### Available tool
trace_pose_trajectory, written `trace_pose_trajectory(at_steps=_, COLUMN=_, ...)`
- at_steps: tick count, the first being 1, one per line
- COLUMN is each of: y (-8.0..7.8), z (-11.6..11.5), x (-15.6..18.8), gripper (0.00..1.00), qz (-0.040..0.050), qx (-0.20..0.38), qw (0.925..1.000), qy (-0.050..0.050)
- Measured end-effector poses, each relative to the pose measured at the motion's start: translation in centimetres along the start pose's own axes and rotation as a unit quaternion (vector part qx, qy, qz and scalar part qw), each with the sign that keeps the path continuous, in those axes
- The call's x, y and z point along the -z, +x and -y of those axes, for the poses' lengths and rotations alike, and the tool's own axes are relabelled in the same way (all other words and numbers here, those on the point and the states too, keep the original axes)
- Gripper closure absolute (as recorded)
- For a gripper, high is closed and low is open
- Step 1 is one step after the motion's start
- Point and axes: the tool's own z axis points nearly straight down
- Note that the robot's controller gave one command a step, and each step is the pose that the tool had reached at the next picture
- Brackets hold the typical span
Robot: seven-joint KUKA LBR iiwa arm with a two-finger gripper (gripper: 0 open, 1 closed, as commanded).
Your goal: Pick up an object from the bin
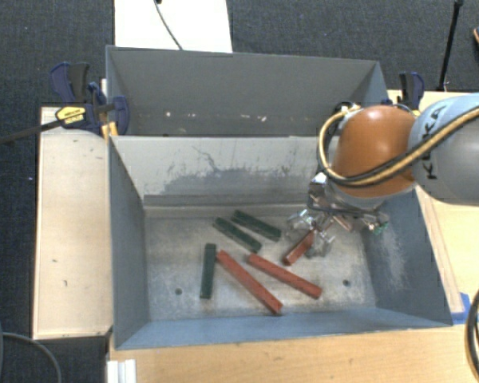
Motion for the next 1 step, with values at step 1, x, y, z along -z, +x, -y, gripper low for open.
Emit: trace_pose_trajectory(at_steps=1, y=2.78, z=-1.31, x=13.23, gripper=1.00, qz=0.0025, qx=0.012, qw=0.9999, qy=0.003)
